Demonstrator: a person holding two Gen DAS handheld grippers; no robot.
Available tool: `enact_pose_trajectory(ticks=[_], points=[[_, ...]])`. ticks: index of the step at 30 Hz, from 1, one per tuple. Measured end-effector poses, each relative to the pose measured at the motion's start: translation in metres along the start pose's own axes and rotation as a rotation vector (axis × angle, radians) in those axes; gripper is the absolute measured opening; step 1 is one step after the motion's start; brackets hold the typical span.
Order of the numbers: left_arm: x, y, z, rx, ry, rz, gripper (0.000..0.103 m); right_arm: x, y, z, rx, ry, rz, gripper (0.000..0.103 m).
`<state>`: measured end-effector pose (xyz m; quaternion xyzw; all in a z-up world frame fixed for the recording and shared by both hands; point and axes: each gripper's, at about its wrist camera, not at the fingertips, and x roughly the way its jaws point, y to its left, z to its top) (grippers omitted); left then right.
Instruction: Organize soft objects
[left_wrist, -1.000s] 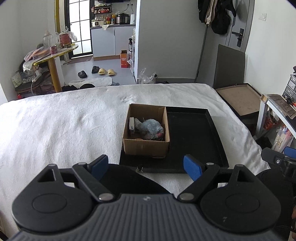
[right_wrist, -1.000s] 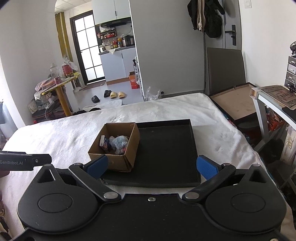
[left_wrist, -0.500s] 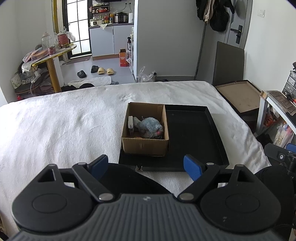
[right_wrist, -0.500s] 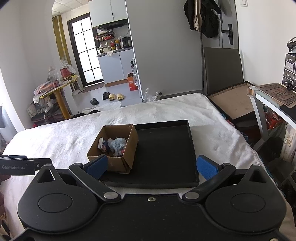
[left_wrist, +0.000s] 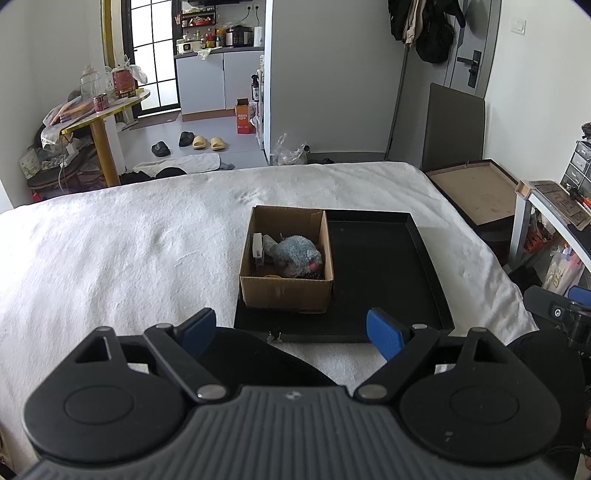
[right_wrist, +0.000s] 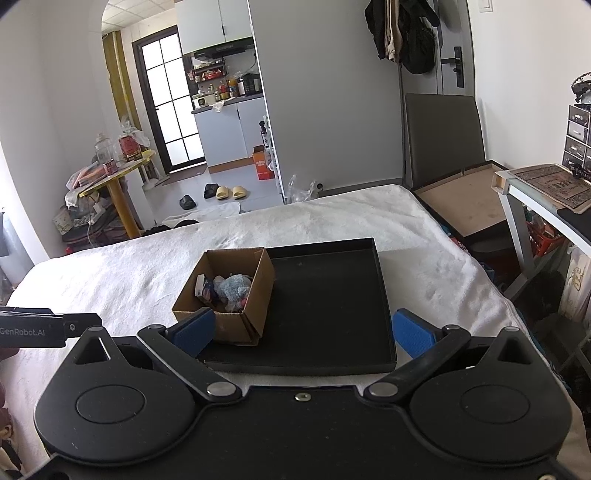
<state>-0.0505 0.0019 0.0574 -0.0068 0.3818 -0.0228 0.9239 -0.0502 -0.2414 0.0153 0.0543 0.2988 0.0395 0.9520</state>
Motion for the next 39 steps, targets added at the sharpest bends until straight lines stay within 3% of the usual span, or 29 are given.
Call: enact_pose_trajectory(ticks=[39], points=[[0.0078, 0.0008, -0.0015, 0.001, 0.018, -0.003, 0.088, 0.0083, -0.0018, -0.0027, -0.005, 0.022, -0.005, 0.103]])
